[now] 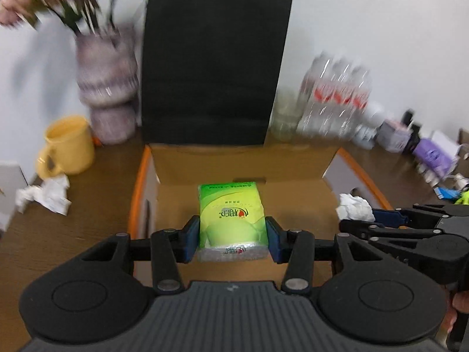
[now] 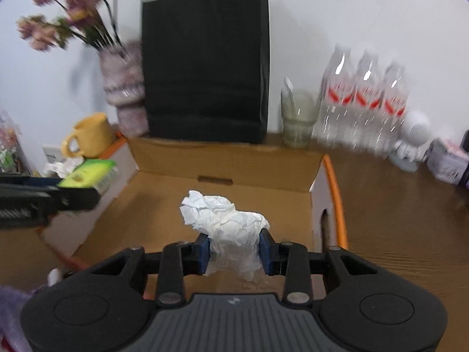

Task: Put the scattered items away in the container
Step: 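Carry both items into the cardboard box and open both tools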

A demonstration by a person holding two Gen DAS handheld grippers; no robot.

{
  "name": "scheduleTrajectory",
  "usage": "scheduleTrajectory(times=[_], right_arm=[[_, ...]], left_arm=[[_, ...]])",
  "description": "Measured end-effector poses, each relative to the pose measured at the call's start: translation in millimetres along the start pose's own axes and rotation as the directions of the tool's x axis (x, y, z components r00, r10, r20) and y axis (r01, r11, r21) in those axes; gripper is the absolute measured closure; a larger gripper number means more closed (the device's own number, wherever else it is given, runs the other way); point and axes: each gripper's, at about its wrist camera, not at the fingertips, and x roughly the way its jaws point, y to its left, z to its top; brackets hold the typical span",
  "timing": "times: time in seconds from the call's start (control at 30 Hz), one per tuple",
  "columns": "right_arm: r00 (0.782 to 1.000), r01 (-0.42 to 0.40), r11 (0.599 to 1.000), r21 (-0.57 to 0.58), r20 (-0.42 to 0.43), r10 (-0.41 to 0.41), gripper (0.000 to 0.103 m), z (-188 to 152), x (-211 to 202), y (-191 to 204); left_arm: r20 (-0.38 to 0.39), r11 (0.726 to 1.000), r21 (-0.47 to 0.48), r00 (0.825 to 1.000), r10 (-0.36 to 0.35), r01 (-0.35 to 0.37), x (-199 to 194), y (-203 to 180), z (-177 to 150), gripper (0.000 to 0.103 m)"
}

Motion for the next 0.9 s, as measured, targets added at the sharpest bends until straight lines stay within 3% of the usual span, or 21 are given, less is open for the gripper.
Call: scheduleTrajectory(times=[0.23, 0.33, 0.4, 0.57, 0.7, 0.73, 0.77, 0.8, 0.9], right_arm=[[0.990, 0.024, 0.998, 0.051, -0.139, -0.017, 0.069, 8, 58, -6], [0.983, 0.043, 0.997, 0.064, -0.181, -0.031, 0.062, 6, 69, -6], [0.980, 0.046, 0.997, 0.063, -0.195, -0.033, 0.055, 5, 72, -6], [0.978, 0.078, 0.996, 0.048, -0.196, -0.067, 0.035, 6, 65, -6], [0.983, 0.040, 0.995, 0.086, -0.182, -0.024, 0.026, 6, 53, -13], [0.984, 0.029, 0.995, 0.092, -0.178, -0.012, 0.023, 6, 48, -13], [0.985, 0.018, 0.996, 0.092, -0.173, -0.001, 0.014, 6, 44, -11], [0.986, 0.011, 0.996, 0.088, -0.165, 0.003, 0.008, 6, 39, -9], [0.990, 0.006, 0.998, 0.057, -0.138, 0.002, 0.008, 6, 22, 0]], left_arm=[[-0.140, 0.999, -0.024, 0.990, 0.036, -0.040, 60, -7, 5, 0.056], [-0.185, 0.997, -0.014, 0.981, 0.067, -0.071, 73, -7, 3, 0.055], [-0.199, 0.997, -0.010, 0.977, 0.078, -0.082, 79, -8, 1, 0.050], [-0.195, 0.993, -0.016, 0.974, 0.114, -0.119, 75, -4, 1, 0.023], [-0.170, 0.993, -0.058, 0.981, 0.089, -0.101, 62, 5, 5, 0.015], [-0.168, 0.993, -0.066, 0.982, 0.084, -0.096, 57, 6, 6, 0.007], [-0.163, 0.994, -0.070, 0.984, 0.076, -0.089, 53, 7, 6, 0.003], [-0.155, 0.994, -0.069, 0.985, 0.069, -0.080, 47, 8, 7, 0.002], [-0.135, 0.995, -0.064, 0.989, 0.064, -0.073, 31, 7, 7, 0.000]])
